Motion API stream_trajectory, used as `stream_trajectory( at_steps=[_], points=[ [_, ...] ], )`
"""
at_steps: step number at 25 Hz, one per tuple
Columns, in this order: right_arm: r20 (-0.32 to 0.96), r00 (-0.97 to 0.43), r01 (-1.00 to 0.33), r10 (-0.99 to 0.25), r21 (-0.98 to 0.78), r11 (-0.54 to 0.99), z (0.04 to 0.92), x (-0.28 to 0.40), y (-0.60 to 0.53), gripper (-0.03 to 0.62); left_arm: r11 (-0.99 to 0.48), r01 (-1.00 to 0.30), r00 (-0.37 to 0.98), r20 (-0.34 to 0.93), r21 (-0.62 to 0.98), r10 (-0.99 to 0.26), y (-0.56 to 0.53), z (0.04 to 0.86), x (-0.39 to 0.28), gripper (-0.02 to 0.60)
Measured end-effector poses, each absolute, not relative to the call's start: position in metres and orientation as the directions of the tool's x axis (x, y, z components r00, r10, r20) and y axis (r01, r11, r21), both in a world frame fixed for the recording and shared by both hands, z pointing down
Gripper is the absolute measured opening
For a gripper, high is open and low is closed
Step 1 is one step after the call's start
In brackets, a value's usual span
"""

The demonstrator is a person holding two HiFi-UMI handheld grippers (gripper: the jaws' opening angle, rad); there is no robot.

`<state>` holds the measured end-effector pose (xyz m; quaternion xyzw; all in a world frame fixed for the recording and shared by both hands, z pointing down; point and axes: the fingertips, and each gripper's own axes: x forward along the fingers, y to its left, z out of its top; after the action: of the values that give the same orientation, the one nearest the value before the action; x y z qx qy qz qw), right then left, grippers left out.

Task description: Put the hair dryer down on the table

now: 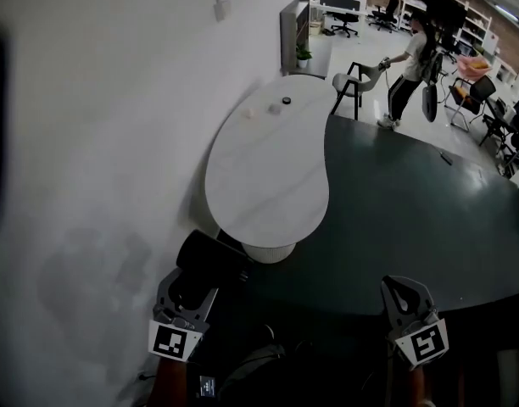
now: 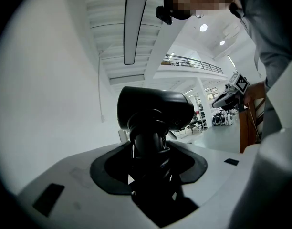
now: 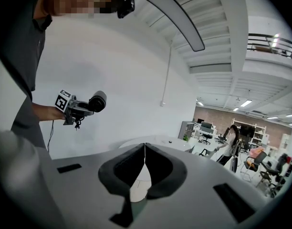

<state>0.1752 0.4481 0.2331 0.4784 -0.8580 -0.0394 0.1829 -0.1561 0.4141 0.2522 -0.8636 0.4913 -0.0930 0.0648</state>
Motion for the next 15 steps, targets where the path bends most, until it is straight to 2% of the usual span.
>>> stream_trajectory(
  at_steps=[10,15],
  points=[
    [0.279,-0.419,-0.84,-0.864,0.243,0.485,0.24,0.134,0.426,0.009,-0.548,-0.81,0.537,0.111,-0.207,-0.836,0.372,0.272,-0.199,0.216],
    [0.3,-0.408,-0.838,-0.862,0.251,0.484,0.249,0.126,0.419,0.009,-0.552,-0.809,0.55,0.07,-0.204,-0.832,0.356,0.271,-0.206,0.216]
  ],
)
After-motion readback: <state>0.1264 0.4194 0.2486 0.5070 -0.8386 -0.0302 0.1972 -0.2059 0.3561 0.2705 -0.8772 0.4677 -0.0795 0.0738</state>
